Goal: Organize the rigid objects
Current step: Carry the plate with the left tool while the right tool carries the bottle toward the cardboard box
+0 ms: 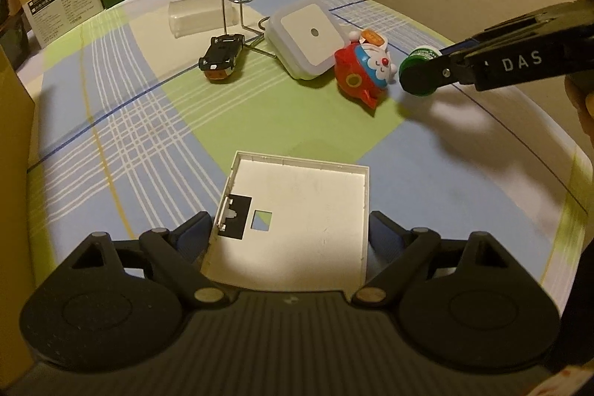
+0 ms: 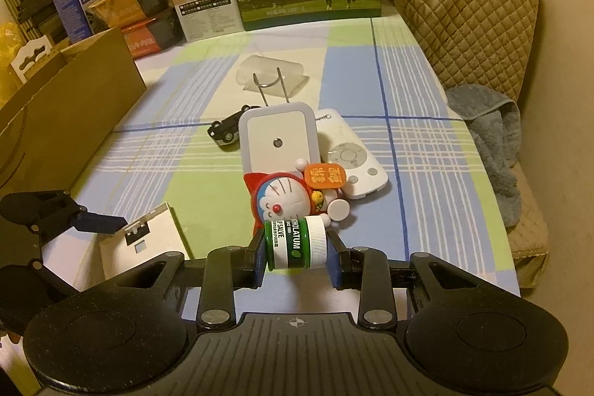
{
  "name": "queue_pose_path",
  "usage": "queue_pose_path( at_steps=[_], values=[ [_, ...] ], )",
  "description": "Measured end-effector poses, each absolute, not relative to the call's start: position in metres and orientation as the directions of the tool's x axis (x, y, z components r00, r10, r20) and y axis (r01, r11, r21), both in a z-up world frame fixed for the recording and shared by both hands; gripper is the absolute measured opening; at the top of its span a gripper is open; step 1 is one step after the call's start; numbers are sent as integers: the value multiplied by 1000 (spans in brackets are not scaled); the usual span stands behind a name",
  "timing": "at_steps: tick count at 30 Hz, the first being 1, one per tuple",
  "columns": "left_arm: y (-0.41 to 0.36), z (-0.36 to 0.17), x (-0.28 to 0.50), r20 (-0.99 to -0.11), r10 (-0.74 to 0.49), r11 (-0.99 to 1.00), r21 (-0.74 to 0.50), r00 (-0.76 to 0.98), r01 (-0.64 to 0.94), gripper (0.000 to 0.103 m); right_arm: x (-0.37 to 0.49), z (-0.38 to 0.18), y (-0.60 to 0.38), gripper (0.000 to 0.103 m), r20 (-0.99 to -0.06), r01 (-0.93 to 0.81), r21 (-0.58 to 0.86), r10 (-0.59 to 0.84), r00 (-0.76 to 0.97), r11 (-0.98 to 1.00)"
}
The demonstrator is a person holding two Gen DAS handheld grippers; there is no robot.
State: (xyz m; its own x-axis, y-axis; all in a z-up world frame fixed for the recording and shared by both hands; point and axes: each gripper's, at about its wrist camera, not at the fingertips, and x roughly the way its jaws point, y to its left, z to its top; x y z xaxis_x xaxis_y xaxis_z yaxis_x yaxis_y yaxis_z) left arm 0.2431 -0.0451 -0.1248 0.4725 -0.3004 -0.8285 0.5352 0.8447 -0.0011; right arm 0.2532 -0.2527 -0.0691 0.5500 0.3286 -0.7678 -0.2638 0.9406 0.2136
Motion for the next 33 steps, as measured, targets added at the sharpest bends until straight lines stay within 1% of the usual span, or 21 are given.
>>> queue_pose_path(
  at_steps=[6,10,15,19,25,33],
  values=[
    [-47,-109,237,-804,-286,862,22,522,507,87,248,-49,-251,29,-713,-282,232,360,602,931],
    [-40,-88,231,-777,-268,890,26,570,455,87,237,-33,-244,29,-675,-307,185,348,651,934],
    [-30,-62,217,-758,-247,911,31,604,411,87,219,-18,-243,29,-649,-285,213,353,674,935],
    [-19,-37,201,-740,-243,925,19,628,380,87,200,-2,-235,29,-636,-299,210,362,681,931],
    [8,3,179,-706,-201,951,26,679,309,87,173,30,-211,29,-600,-359,199,403,691,912],
    [54,50,150,-663,-119,974,67,739,216,87,153,63,-165,29,-556,-453,196,479,679,870]
  ],
)
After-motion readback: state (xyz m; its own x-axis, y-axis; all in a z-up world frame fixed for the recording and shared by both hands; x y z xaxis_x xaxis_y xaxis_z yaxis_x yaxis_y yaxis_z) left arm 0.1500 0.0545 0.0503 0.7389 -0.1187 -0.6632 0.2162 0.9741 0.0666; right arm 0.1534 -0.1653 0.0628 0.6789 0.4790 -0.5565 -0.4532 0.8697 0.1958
